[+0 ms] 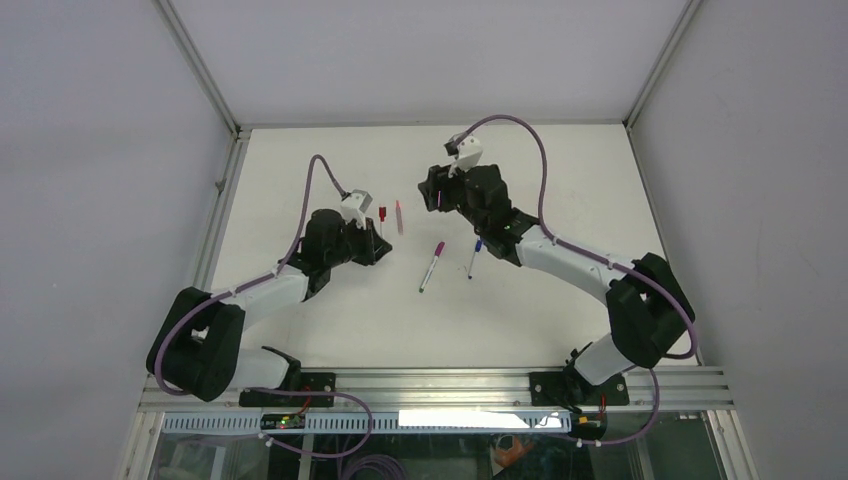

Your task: Insert the pens into the pen caps

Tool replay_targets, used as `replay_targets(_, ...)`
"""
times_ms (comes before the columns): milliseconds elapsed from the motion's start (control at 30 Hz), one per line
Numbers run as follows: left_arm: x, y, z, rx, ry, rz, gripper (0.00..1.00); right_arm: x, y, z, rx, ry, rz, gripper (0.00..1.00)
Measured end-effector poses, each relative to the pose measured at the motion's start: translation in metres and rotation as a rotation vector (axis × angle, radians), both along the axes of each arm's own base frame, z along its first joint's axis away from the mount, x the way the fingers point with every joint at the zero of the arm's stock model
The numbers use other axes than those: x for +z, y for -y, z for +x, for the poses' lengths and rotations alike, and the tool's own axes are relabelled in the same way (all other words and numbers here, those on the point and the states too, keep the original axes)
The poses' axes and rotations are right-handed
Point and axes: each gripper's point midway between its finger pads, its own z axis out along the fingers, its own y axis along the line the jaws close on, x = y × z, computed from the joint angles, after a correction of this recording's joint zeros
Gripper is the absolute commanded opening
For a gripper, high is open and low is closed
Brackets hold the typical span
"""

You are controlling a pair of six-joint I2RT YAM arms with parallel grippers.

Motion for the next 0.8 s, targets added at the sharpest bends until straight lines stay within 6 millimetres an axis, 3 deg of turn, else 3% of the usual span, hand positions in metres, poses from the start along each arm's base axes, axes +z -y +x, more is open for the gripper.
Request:
replay_targets(133,-0.029,-0.012,-0.004,0.083,-0.168,0.067,0.00,0.005,0.016,0.020,-0.126,0.001,-0.043,0.56)
replay_targets(300,-0.055,-0.035,-0.022,0.192,-0.324,0.143,0.00,-0.015,0.006,0.043,-0.180,-0.083,-0.127,0.54)
replay_targets(500,-0.073,-0.053,-0.045,0.262,-0.463,0.218,0.00,-0.077,-0.019,0.065,-0.174,-0.245,-0.253,0.49)
replay_targets(633,-0.077,-0.057,-0.052,0.275,-0.503,0.241,0.01,-0.123,-0.028,0.064,-0.149,-0.349,-0.324,0.45)
replay_targets(800,-0.078,-0.055,-0.051,0.281,-0.530,0.239,0.21,-0.159,-0.037,0.057,-0.110,-0.438,-0.369,0.43)
